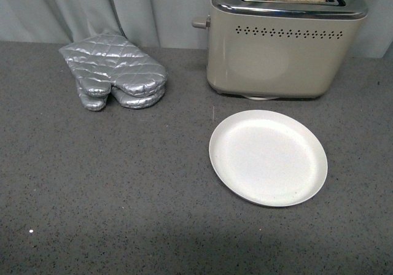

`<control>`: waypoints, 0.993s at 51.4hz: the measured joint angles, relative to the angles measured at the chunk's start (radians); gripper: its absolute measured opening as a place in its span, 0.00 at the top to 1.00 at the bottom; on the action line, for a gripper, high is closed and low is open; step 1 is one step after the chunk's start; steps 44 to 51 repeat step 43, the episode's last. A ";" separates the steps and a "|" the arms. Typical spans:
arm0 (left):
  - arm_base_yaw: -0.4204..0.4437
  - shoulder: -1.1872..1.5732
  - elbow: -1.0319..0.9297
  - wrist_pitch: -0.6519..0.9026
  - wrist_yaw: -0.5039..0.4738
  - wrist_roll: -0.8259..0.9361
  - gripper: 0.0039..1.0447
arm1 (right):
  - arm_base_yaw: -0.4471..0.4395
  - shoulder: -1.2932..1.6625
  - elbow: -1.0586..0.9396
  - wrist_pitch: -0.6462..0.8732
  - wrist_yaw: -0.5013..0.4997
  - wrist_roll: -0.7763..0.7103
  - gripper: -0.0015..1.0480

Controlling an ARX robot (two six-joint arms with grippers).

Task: Put bread into toaster

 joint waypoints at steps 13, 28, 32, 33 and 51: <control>0.000 0.000 0.000 0.000 0.000 0.000 0.06 | 0.000 0.000 0.000 0.000 0.000 0.001 0.57; 0.000 0.000 0.000 0.000 0.000 0.000 0.06 | 0.000 0.000 0.000 0.000 0.000 0.004 0.10; 0.000 0.000 0.000 0.000 0.000 0.000 0.06 | 0.000 0.000 0.000 0.000 0.000 0.004 0.09; 0.000 0.000 0.000 0.000 0.000 0.000 0.06 | 0.000 0.000 0.000 0.000 0.000 0.004 0.09; 0.000 0.000 0.000 0.000 0.000 0.000 0.06 | 0.000 0.000 0.000 0.000 0.000 0.004 0.09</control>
